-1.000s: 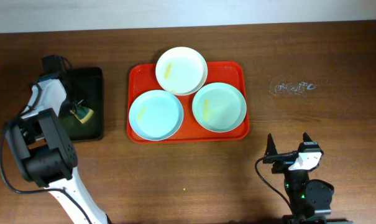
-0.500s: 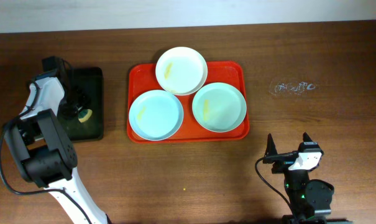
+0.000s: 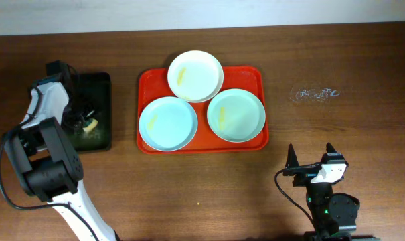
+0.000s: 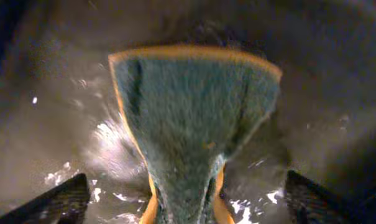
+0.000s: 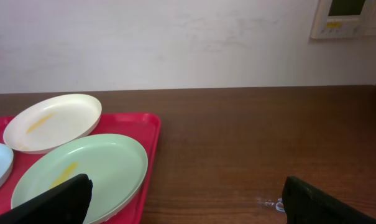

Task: Clean dirty plates on tray and stack at the side
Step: 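Grasp the green-and-yellow sponge with the left gripper, then lift the sponge and carry it over the left blue plate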

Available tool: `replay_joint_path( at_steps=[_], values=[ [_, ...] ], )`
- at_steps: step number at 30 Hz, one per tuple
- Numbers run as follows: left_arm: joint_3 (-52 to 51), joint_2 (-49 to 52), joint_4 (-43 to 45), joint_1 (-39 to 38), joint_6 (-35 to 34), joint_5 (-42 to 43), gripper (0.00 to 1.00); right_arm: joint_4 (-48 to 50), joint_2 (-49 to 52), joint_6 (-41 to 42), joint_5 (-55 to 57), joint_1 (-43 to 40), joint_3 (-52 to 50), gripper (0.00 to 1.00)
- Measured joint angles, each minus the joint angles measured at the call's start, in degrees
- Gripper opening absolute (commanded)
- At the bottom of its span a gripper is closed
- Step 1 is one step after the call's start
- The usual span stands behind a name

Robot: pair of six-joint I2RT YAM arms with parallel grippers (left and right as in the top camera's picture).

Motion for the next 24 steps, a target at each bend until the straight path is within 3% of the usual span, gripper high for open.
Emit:
replay_joint_path(
  at_steps=[1,7,10,11,12,15,21,24],
  values=[
    [1.27,0.0,0.11,0.0,0.48,-0.83,0.91,0.0,0.0,0.0,-0.02,0.0,0.0,0.99],
    [2.69,0.0,0.24,0.0,1.31,-1.64,0.91,0.0,0.0,0.04,0.0,0.0,0.0,0.99],
    [0.96,-0.11,3.26,0.0,1.64,-1.79,0.63,0.0,0.0,0.07,0.0,0.0,0.0,0.99],
    [-0.17,-0.11,3.56,0.0,1.53,-1.84,0.58,-0.02,0.0,-0.02,0.0,-0.02,0.0,0.99],
    [-1.29,-0.11,3.52,0.0,1.92,-1.9,0.22,0.0,0.0,0.02,0.0,0.0,0.0,0.99],
    [-1.31,-0.11,4.04,0.0,2.08,-2.03,0.0,-0.02,0.0,0.04,0.0,0.0,0.0,0.99],
    [-1.09,-1.53,4.07,0.0,2.86,-3.1,0.0,-0.02,0.0,0.02,0.0,0.0,0.0,0.99],
    [0.33,-14.14,4.57,0.0,3.26,-3.02,0.0,0.0,0.0,0.02,0.0,0.0,0.0,0.99]
  ],
)
